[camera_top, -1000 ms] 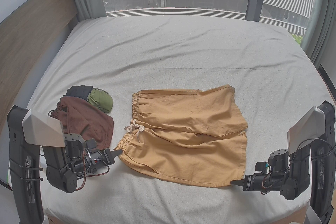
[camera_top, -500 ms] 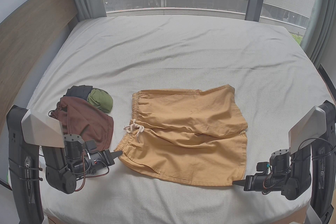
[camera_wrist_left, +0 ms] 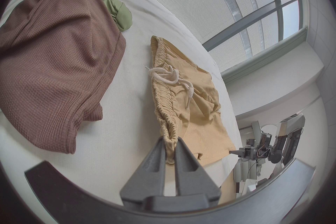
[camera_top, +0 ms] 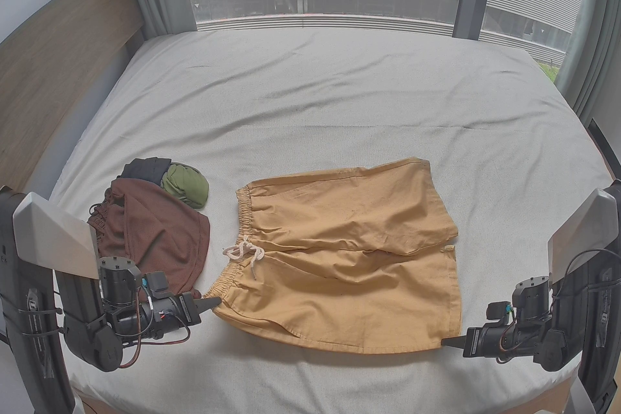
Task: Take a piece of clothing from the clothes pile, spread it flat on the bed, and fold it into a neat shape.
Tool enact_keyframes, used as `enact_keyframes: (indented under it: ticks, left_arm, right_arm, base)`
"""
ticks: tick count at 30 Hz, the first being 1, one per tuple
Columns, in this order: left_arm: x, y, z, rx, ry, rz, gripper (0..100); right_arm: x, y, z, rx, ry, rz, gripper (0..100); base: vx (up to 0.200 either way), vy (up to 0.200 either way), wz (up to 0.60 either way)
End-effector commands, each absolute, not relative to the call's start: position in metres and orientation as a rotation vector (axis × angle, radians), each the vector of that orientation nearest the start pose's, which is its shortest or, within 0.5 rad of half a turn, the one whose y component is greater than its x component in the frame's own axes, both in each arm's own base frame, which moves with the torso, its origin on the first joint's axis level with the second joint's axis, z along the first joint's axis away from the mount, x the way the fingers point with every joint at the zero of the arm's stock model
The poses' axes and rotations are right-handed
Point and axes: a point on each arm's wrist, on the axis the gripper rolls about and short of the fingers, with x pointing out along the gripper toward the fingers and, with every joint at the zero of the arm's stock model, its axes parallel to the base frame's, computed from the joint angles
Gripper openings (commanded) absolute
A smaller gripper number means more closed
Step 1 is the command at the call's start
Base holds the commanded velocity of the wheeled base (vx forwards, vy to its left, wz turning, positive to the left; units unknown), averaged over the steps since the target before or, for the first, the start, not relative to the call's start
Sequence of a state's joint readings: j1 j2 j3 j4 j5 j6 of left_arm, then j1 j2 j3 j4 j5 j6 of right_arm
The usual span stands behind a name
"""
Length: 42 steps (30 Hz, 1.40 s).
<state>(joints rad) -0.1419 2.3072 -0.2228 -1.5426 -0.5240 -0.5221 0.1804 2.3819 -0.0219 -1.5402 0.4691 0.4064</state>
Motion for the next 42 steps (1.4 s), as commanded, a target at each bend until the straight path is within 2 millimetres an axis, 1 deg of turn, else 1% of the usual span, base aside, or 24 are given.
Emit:
enact_keyframes:
  ticks: [1, 2, 10, 17, 21, 22, 25, 26, 27, 32, 38, 42]
  left_arm:
    - [0.259, -0.048, -0.018, -0.581, 0.708, -0.495, 0]
    - [0.260, -0.047, -0.022, -0.575, 0.713, -0.489, 0]
    - [0.258, -0.048, -0.030, -0.554, 0.740, -0.484, 0]
    - [0.260, -0.049, -0.030, -0.543, 0.731, -0.503, 0]
    - [0.269, -0.049, -0.025, -0.536, 0.684, -0.512, 0]
    - [0.269, -0.049, -0.025, -0.536, 0.681, -0.513, 0]
    - [0.270, -0.051, -0.015, -0.538, 0.652, -0.526, 0]
    - [0.270, -0.051, -0.015, -0.538, 0.652, -0.526, 0]
    - [0.270, -0.051, -0.010, -0.550, 0.639, -0.529, 0]
    - [0.269, -0.054, 0.006, -0.584, 0.599, -0.544, 0]
    - [0.269, -0.054, 0.013, -0.582, 0.573, -0.551, 0]
    - [0.271, -0.054, 0.013, -0.582, 0.572, -0.550, 0]
  right_arm:
    - [0.205, 0.047, -0.040, 0.492, 0.949, 0.433, 0]
    - [0.205, 0.047, -0.041, 0.492, 0.951, 0.433, 0]
    - [0.205, 0.046, -0.040, 0.492, 0.945, 0.431, 0]
    - [0.208, 0.043, -0.029, 0.493, 0.891, 0.430, 0]
    - [0.210, 0.042, -0.013, 0.487, 0.813, 0.448, 0]
    - [0.210, 0.042, -0.011, 0.488, 0.804, 0.450, 0]
    - [0.210, 0.042, 0.006, 0.480, 0.726, 0.470, 0]
    - [0.210, 0.042, 0.006, 0.480, 0.726, 0.470, 0]
    - [0.211, 0.042, 0.012, 0.477, 0.696, 0.477, 0]
    - [0.213, 0.040, 0.026, 0.472, 0.622, 0.489, 0]
    - [0.218, 0.040, 0.041, 0.464, 0.537, 0.505, 0]
    - [0.220, 0.040, 0.050, 0.464, 0.492, 0.512, 0]
  base:
    - [0.000, 0.000, 0.00]
    - [0.000, 0.000, 0.00]
    - [0.000, 0.000, 0.00]
    - [0.000, 0.000, 0.00]
    - [0.000, 0.000, 0.00]
    - [0.000, 0.000, 0.00]
    - [0.000, 0.000, 0.00]
    - [0.000, 0.000, 0.00]
    - [0.000, 0.000, 0.00]
    - [0.000, 0.000, 0.00]
    - [0.000, 0.000, 0.00]
    - [0.000, 0.000, 0.00]
